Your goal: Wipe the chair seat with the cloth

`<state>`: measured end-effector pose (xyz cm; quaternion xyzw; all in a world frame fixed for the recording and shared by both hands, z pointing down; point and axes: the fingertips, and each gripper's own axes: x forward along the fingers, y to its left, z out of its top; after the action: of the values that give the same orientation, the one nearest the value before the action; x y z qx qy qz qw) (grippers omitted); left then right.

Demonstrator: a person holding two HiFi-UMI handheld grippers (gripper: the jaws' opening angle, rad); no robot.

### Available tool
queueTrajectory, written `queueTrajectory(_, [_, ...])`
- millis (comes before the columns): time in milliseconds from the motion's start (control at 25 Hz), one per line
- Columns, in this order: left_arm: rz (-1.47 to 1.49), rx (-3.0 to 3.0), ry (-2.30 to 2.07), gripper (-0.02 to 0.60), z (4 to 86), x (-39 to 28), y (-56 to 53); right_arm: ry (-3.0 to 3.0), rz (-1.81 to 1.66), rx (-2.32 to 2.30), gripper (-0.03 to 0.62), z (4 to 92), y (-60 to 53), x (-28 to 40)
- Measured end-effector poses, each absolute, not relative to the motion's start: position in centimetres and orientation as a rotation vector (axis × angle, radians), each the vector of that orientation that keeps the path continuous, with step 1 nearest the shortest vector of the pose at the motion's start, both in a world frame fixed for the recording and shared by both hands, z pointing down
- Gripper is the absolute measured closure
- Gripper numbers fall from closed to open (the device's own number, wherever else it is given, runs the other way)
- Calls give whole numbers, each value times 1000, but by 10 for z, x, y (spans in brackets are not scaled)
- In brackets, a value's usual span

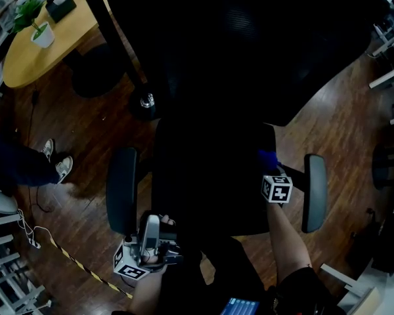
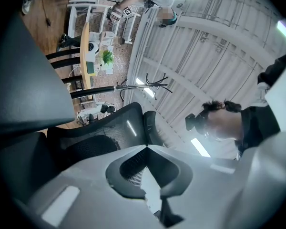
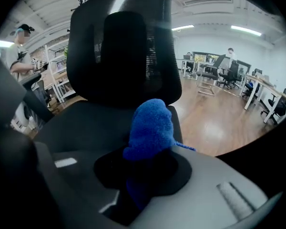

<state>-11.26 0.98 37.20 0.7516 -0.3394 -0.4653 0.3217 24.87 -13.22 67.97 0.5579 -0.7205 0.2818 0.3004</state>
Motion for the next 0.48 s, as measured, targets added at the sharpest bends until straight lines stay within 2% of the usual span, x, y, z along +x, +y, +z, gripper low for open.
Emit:
queueTrajectory(280, [-1212, 1966, -892, 589, 373, -107, 1, -1954, 746, 1531, 514, 665, -135, 236])
queueTrajectory(480, [-1191, 1960, -947, 588, 375, -114, -16, -2192, 759, 1286, 514, 649, -134, 113])
